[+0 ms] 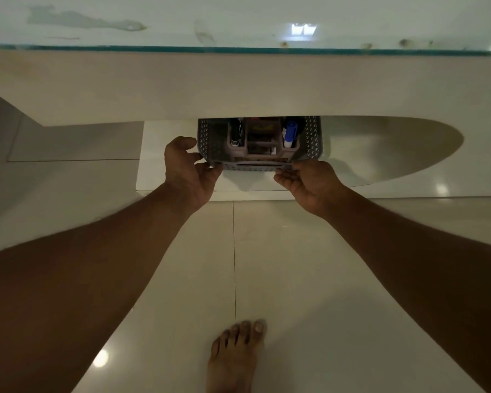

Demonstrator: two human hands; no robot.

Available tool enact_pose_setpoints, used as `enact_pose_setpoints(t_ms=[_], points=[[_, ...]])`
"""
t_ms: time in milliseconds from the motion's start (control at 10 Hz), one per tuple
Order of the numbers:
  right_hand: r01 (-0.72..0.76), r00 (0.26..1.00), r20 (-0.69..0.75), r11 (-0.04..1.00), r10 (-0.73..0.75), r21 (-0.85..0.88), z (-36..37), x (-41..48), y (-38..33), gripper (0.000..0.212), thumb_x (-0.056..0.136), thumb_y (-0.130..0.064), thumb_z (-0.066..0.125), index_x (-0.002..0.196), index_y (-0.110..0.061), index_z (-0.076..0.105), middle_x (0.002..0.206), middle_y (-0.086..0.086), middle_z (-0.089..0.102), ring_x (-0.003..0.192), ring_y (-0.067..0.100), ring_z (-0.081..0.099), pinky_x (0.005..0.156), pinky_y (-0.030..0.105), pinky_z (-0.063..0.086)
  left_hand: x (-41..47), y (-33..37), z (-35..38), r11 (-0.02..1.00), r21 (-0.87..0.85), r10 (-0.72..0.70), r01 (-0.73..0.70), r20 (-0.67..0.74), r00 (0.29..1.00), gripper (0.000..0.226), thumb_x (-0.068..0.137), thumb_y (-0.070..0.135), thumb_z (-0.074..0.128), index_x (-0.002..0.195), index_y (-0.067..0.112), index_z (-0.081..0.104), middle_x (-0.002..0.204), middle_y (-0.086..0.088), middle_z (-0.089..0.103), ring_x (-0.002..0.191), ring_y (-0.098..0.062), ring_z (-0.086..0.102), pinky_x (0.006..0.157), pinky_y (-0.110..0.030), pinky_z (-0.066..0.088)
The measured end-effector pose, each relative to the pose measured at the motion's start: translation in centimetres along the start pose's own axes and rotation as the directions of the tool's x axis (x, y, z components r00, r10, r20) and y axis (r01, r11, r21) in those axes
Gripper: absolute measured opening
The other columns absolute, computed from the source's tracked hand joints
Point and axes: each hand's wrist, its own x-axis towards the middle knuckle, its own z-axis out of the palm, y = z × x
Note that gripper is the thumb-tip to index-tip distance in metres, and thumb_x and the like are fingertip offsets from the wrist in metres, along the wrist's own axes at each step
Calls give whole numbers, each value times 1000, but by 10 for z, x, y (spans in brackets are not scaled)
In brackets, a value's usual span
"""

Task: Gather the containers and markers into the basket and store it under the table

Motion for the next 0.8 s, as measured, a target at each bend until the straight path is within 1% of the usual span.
enact_pose_setpoints(t_ms=[100,200,300,400,500,600,700,800], points=[[-18,1000,2,1000,18,-15,-1,1,-2,27,99,4,42,124,3,51,103,21,61,109,33,60,98,46,49,0,-1,-1,1000,25,-8,8,13,1000,48,87,21,49,129,0,50,125,-20,51,117,-33,58,96,-45,53],[-37,999,6,999,37,-17,-1,0,-2,25,99,1,44,123,1,50,107,23,61,114,36,60,98,47,50,1,1,-4,998,55,-20,19,12,1000,43,86,20,50,123,0,53,117,-18,51,104,-32,58,94,-43,54],[-34,999,5,999,34,-8,-1,1,-6,23,99,1,44,122,0,50,104,22,62,107,34,62,99,48,50,1,-1,-1,997,66,-36,35,11,999,46,86,21,51,127,-1,52,115,-18,52,102,-31,59,95,-42,54],[-35,999,-5,999,35,-7,0,1,-11,22,99,2,44,120,1,51,102,21,62,100,33,63,95,47,50,1,-1,1,996,72,-51,50,10,999,48,87,22,52,129,-2,50,112,-18,53,101,-31,60,96,-41,54],[-51,999,-8,998,51,-32,1,1,-13,25,99,2,45,123,1,51,105,22,63,110,36,62,95,46,51,4,1,2,994,87,-63,63,1,998,49,87,22,52,129,-3,50,110,-18,54,97,-30,61,96,-40,54],[-52,999,-11,998,51,-40,2,-2,-15,26,99,1,46,124,2,51,115,25,61,117,37,59,98,47,51,0,0,5,994,88,-59,60,-7,998,47,87,21,52,128,-3,51,107,-17,53,95,-29,59,99,-41,52],[-76,997,-14,994,75,-74,5,-7,-15,31,99,-2,48,129,1,51,129,26,55,118,38,58,94,46,52,-1,3,10,991,126,-33,39,-49,998,45,87,20,54,127,0,49,107,-15,51,93,-26,58,100,-39,52],[-118,992,15,968,124,-222,10,-23,-13,21,99,-5,48,120,-5,52,126,22,50,122,40,55,93,45,52,-9,-4,6,934,356,62,-13,-126,990,32,91,23,52,120,9,53,120,-17,52,92,-22,52,95,-35,51]])
